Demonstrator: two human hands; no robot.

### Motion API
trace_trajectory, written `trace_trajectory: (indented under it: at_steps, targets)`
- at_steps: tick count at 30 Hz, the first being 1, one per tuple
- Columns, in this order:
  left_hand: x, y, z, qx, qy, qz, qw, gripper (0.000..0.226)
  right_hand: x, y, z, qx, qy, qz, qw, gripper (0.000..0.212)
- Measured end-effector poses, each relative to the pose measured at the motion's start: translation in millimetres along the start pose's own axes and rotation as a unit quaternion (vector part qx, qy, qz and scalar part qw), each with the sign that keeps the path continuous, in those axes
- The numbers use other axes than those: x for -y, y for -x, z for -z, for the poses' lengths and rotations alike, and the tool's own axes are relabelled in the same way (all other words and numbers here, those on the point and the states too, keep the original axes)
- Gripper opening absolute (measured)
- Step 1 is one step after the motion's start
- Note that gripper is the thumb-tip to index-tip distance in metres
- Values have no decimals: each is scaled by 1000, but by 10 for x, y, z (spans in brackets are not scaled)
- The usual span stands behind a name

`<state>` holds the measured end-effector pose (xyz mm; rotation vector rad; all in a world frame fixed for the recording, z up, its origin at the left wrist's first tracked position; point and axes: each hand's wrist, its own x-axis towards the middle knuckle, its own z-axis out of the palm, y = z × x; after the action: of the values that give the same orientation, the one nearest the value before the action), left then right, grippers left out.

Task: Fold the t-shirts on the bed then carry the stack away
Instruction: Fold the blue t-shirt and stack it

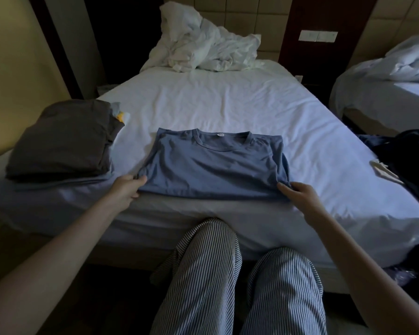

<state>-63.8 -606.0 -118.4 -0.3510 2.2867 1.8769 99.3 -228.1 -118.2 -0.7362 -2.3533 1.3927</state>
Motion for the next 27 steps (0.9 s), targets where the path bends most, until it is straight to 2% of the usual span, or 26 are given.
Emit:
trace_trajectory:
  at_steps: [2, 5, 6, 9, 12, 14, 18, 21, 23, 25, 27]
  targets:
    - [38, -11, 56, -30, 49, 22, 998, 35, -47, 95, 7, -54, 25, -13, 998, 49]
    - [159, 53, 34, -52, 118, 59, 990, 35, -220, 349, -34, -112, 73, 21, 991, 52]
    - [214, 87, -10, -55, 158, 72, 983, 35, -261, 397, -69, -128, 82, 7, 988, 51]
    - [296, 262, -170, -46, 312, 103, 943, 33, -252, 385, -134, -129, 95, -34, 987, 52]
    - [270, 396, -309, -18, 378, 115, 918, 35, -104, 365, -85, -127, 100, 6, 987, 52]
    - [199, 449, -357, -15, 398, 106, 911, 40, -75, 349, -51, -120, 68, 11, 990, 46]
    - [27, 496, -468, -41, 454, 48, 889, 33, -126, 298, -47, -129, -41, -32, 990, 35]
    - [-181, 552, -741, -50, 385, -39, 921, 37, -162, 341, -59, -119, -69, -24, 990, 21]
    - [-415, 601, -995, -27, 292, -117, 949, 38, -149, 360, -11, -109, 0, 17, 994, 19]
    - [-667, 712, -1324, 34, 145, -223, 963, 34, -136, 327, 74, -107, 68, 58, 990, 25]
    - [-820, 874, -1710, 96, -51, -322, 940, 48, -138, 272, 153, -109, 66, 72, 989, 25]
